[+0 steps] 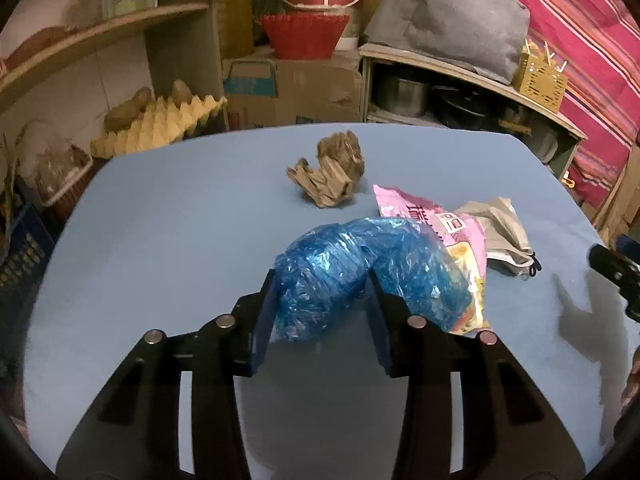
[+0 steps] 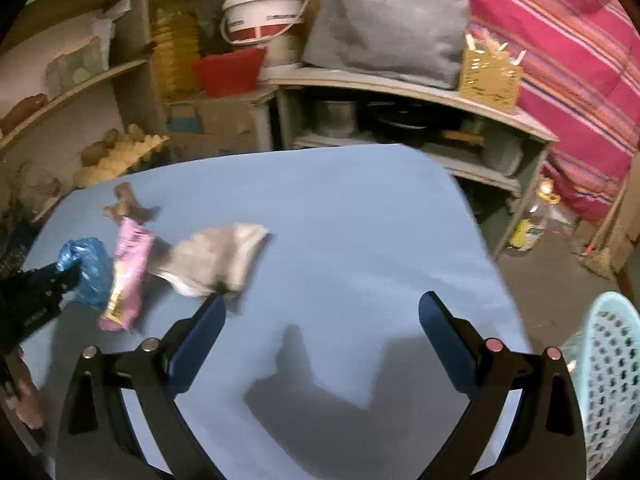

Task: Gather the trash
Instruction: 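Grasp the blue plastic bag with the left tool while the right tool grasps the white cloth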

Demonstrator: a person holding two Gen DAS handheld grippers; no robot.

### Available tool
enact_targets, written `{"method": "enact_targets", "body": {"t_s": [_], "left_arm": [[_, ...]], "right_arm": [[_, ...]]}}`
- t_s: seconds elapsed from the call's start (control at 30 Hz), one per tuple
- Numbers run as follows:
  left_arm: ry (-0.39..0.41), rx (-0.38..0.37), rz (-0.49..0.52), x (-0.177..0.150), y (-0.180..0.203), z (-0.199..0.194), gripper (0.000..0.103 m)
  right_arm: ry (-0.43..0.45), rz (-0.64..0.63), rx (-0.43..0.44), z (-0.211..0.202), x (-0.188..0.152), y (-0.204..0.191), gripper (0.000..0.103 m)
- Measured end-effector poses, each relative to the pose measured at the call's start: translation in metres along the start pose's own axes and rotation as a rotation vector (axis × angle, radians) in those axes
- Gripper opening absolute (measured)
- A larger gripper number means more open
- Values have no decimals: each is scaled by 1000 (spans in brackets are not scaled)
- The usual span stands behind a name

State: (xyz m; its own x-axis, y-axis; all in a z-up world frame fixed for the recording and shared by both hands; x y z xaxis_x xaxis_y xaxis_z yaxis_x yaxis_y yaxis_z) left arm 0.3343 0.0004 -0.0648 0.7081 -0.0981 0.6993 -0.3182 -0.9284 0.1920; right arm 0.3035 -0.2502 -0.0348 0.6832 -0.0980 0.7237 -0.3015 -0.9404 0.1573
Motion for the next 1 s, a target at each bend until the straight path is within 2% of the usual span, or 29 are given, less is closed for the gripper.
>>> {"method": "enact_targets", "body": {"t_s": [0.1, 0.33, 0.43, 0.5, 0.53, 0.7, 0.8, 1.0], "left_arm": [[18, 14, 9, 5, -8, -8, 40], [57, 20, -68, 16, -37, -23, 40], [63, 46, -67, 17, -42, -26, 40], [62, 55, -66, 16, -43, -26, 40], [60, 53, -69, 17, -44, -25, 40], [58, 55, -72, 18, -44, -24, 40], [62, 53, -65, 18, -40, -25, 40], [73, 52, -43, 13, -21, -32, 40]], "right_arm": [[-12, -31, -4, 6, 1, -26, 95], [-8, -53, -4, 21, 13, -63, 93], [-30, -107, -22, 34, 11, -78, 72], [-66, -113, -6, 43, 8, -81, 52], [-77, -110, 14, 45, 7, -82, 49], [-70, -110, 80, 39, 4, -79, 20], [-61, -66, 108, 35, 4, -66, 18], [-17, -40, 84, 22, 4, -37, 18]]}}
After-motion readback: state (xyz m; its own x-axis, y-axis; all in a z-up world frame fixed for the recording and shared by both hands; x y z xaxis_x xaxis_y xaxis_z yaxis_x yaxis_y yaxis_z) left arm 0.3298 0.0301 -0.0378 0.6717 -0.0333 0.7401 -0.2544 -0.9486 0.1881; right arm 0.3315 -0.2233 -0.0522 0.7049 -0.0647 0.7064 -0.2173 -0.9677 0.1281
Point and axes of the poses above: each gripper's, at about its wrist camera, not at the fingertips, and z roughly the way its jaws point, y to its right, x to its top, the point moved 3 cm from there along z, roughly the way its jaws point, and after that the axes turned 15 degrees about -x, right-handed, at the moved point
